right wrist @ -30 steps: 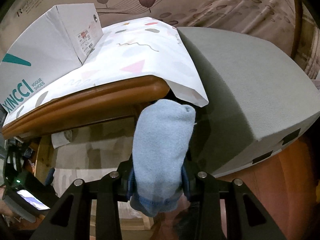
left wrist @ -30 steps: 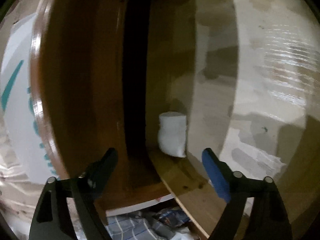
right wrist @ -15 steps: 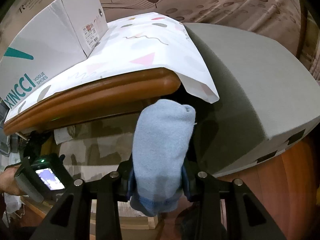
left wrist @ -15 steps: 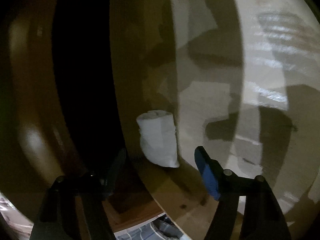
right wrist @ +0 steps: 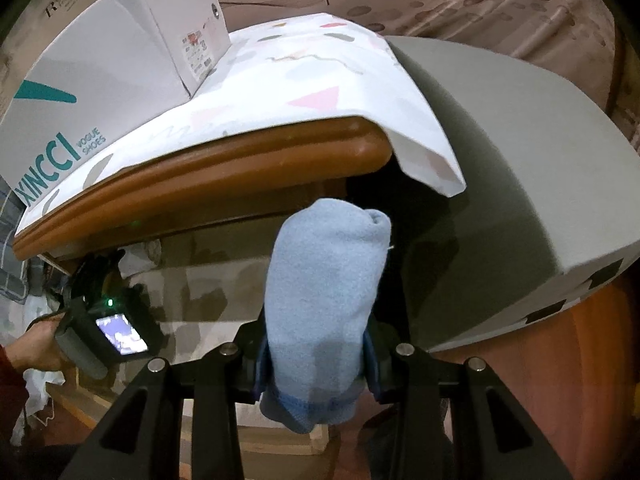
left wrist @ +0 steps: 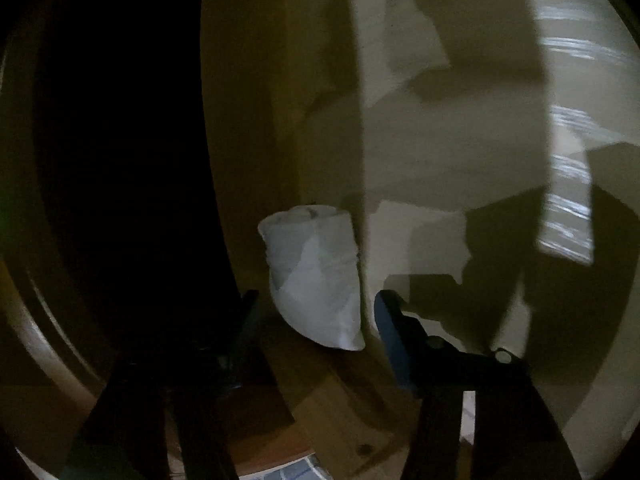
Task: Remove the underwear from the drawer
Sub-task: 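Grasp the white rolled underwear with the left tool while the right holds the blue, then lift the white rolled underwear with the left tool while the right tool holds the blue one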
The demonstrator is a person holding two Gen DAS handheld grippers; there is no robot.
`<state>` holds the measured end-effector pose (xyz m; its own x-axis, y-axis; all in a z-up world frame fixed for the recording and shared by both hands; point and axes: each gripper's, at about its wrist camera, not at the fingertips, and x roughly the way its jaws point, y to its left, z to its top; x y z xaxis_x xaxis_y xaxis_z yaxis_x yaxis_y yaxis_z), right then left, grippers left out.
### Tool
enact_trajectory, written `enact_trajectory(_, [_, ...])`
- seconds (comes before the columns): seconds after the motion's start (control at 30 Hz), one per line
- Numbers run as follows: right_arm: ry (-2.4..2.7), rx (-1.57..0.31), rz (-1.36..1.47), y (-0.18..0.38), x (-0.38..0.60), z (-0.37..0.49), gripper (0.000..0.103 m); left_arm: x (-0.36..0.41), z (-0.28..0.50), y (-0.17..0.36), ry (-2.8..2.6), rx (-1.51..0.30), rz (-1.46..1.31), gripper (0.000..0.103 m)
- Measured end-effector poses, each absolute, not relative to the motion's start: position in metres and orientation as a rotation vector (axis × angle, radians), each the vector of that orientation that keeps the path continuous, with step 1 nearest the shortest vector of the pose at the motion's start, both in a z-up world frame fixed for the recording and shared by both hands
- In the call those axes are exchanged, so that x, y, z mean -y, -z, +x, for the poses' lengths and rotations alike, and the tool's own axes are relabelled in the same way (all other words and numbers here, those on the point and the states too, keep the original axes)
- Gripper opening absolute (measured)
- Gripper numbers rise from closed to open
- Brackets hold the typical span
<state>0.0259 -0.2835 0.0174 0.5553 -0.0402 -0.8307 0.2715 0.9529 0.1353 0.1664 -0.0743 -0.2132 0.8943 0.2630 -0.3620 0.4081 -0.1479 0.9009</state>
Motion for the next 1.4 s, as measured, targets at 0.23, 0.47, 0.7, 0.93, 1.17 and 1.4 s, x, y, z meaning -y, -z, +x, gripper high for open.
enact_trajectory(0.23, [0.175, -0.971, 0.245, -0.017, 0.279, 0.026, 0.037, 0.079, 0.189, 0.212, 0.117, -0.569, 1.641, 0.045])
enact_trajectory(0.47, [0.167, -0.979, 0.244, -0.014, 0.277, 0.027, 0.037, 0.081, 0.192, 0.215, 0.137, -0.55, 1.632, 0.039])
enact_trajectory(0.7, [0.163, -0.983, 0.243, -0.012, 0.276, 0.028, 0.037, 0.063, 0.194, 0.217, 0.141, -0.543, 1.649, 0.034])
enact_trajectory(0.93, [0.15, -0.982, 0.245, -0.013, 0.276, 0.032, 0.038, 0.064, 0.168, 0.207, 0.212, -0.58, 1.661, 0.025])
enact_trajectory(1.17, [0.138, -0.984, 0.249, -0.014, 0.278, 0.035, 0.038, 0.071, 0.133, 0.194, 0.335, -0.65, 1.667, 0.025])
enact_trajectory(1.4, [0.132, -0.982, 0.251, -0.016, 0.28, 0.043, 0.038, 0.079, 0.117, 0.177, 0.4, -0.706, 1.593, 0.051])
